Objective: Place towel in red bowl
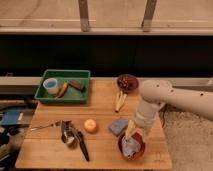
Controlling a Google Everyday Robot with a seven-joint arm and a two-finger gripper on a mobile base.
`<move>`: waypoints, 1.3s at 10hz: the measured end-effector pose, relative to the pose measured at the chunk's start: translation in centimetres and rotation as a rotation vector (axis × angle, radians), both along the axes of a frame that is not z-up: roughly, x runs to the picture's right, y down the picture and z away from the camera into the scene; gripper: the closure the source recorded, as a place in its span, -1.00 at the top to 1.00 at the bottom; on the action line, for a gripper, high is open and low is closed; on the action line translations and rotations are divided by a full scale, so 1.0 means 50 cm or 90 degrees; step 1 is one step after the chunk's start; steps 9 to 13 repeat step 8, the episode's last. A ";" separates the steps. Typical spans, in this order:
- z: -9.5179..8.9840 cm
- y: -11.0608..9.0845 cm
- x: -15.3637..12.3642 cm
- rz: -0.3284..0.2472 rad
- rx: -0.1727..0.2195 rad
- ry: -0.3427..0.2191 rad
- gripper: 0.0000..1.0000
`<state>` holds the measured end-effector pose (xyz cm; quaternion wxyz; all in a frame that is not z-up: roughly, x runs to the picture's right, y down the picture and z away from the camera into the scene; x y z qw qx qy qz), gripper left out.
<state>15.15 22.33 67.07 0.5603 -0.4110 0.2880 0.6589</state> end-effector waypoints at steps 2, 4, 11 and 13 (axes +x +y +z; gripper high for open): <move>0.005 -0.023 0.000 -0.007 0.022 0.004 0.60; 0.022 -0.086 0.030 0.010 0.076 0.032 0.60; 0.073 -0.221 0.118 0.063 0.171 0.086 0.60; 0.073 -0.221 0.118 0.063 0.171 0.086 0.60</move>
